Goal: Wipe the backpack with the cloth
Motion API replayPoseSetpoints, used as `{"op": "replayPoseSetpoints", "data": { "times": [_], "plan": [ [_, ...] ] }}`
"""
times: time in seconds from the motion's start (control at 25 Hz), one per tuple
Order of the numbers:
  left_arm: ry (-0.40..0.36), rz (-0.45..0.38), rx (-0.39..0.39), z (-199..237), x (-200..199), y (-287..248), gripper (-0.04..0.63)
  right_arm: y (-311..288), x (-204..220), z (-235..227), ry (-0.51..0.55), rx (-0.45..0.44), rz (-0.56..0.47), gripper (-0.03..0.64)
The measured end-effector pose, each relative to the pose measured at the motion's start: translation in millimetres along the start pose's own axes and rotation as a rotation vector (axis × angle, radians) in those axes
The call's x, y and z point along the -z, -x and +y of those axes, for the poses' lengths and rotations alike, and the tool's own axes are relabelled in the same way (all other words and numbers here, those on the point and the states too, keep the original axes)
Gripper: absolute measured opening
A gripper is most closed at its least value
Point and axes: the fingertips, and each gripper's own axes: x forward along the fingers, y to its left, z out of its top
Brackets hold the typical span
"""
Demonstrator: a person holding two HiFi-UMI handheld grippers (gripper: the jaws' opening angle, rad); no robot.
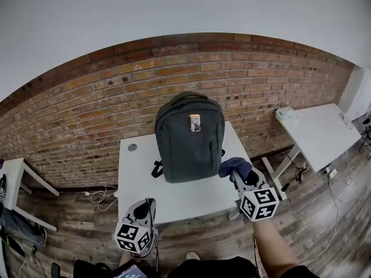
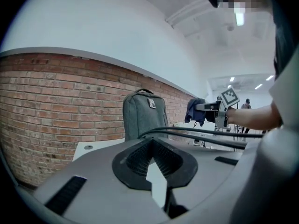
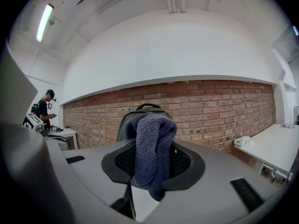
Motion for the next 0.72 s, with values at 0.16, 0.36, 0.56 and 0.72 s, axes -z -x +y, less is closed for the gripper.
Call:
{"op": "replayPoseSetpoints", "data": {
  "times": [0.16, 0.36, 0.56, 0.72],
  "plan": [
    [0.004, -0.005, -0.028, -19, 3, 21, -0.005, 26, -2, 0, 0.008, -0.015, -0.012, 0.117],
    [0.024, -0.023, -0.061, -62, 10, 56, -0.004, 78, -5, -3, 0.050, -0.045, -0.029, 0.117],
    [0.040, -0.033, -0.093, -124, 28, 98, -0.005, 152, 8, -9, 0.064, -0.077, -0.036, 0.117],
    [0.060, -0.052, -0.110, -192, 49, 134, -0.004, 219, 25, -11, 0.110, -0.120, -0.036, 0.117]
  ]
}}
